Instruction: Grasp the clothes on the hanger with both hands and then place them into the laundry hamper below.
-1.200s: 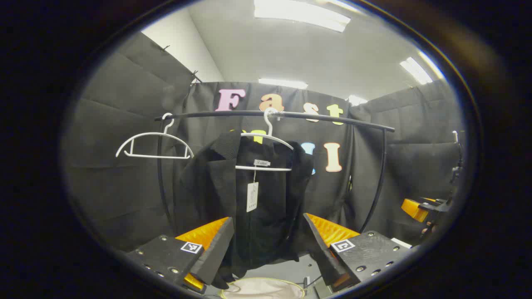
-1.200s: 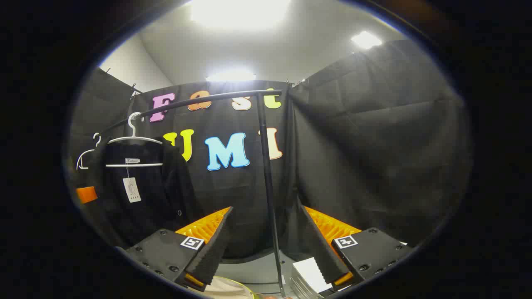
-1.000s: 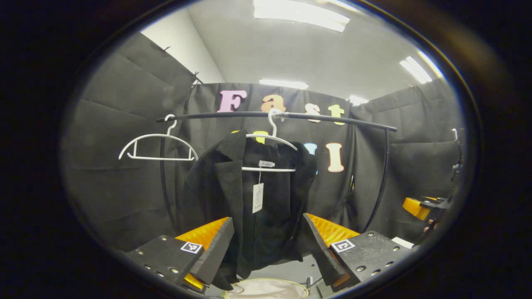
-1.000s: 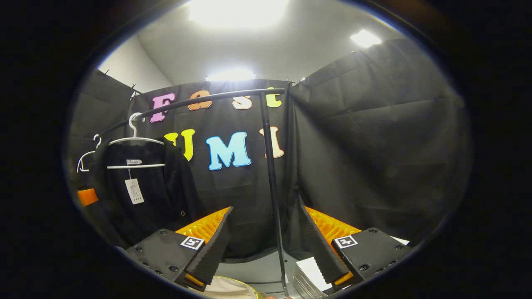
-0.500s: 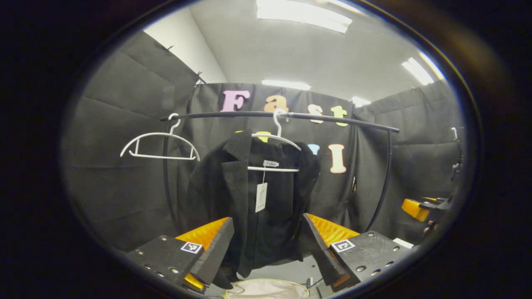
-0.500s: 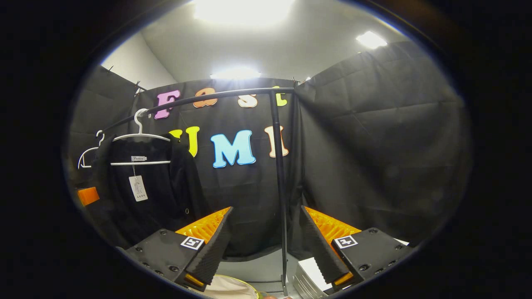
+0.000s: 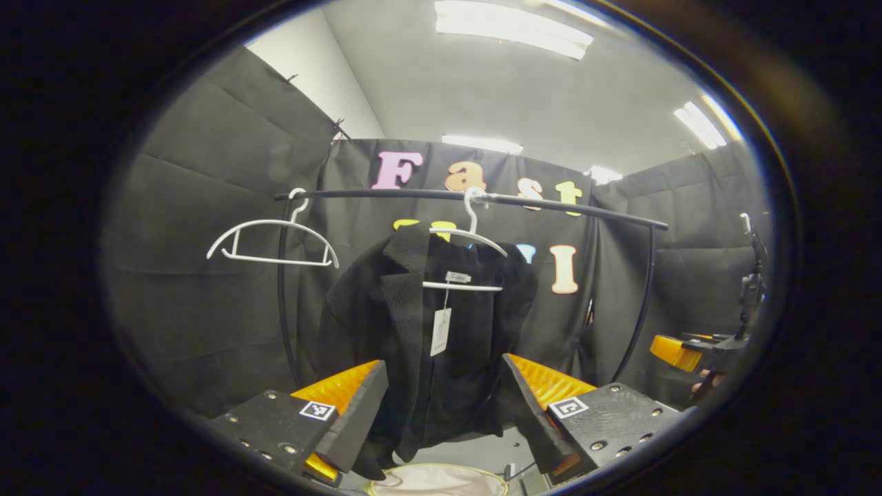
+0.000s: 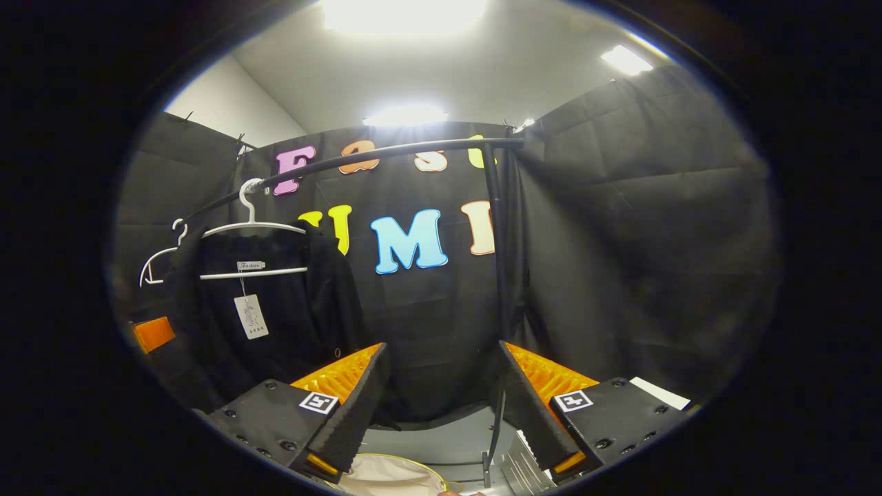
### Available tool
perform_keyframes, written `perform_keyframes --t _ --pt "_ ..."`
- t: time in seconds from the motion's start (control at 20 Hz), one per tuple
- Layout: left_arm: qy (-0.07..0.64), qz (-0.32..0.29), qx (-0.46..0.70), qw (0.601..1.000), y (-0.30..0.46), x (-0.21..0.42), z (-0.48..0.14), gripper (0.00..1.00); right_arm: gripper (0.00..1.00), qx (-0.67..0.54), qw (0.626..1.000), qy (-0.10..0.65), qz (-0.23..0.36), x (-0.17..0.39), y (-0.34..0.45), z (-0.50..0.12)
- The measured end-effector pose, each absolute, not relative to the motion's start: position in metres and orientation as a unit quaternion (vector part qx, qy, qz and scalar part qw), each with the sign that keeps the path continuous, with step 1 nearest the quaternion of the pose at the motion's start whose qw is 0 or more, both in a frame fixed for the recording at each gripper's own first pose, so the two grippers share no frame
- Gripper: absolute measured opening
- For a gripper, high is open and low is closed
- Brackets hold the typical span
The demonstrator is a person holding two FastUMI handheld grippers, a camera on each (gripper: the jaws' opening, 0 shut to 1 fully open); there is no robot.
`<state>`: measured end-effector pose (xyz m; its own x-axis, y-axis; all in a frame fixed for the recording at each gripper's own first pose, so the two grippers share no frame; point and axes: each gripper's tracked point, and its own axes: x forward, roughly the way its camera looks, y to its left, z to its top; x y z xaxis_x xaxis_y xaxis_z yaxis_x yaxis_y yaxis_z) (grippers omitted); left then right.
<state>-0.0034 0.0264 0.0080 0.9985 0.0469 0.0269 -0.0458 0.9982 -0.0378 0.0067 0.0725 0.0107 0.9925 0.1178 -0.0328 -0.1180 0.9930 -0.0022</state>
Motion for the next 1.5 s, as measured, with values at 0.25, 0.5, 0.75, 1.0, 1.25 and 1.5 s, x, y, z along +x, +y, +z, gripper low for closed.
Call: perform_keyframes --t 0.25,0.5,0.75,1.0,1.25,1.5 --pt "-0.013 0.051 -0.015 0.998 0.043 -0.012 0.015 0.97 0.92 -0.021 0.998 -0.003 0.062 0.027 0.066 0.027" --pt "-0.011 0.107 0.008 0.994 0.06 -0.009 0.026 0.96 0.92 -0.001 0.995 0.016 0.096 0.058 0.089 0.013" --pt "-0.01 0.149 0.045 0.988 0.057 0.007 0.039 0.96 0.98 0.024 0.984 0.017 0.175 0.098 0.146 0.018" --pt "-0.01 0.206 0.04 0.978 0.054 0.031 0.04 0.97 0.98 0.021 0.961 0.026 0.275 0.124 0.207 0.012" --pt "-0.007 0.257 0.015 0.966 0.061 0.059 0.032 0.97 0.98 0.019 0.937 0.043 0.347 0.146 0.253 0.004" --pt "-0.007 0.31 0.003 0.951 0.079 0.083 0.019 0.96 0.98 0.02 0.925 0.059 0.376 0.177 0.277 -0.014"
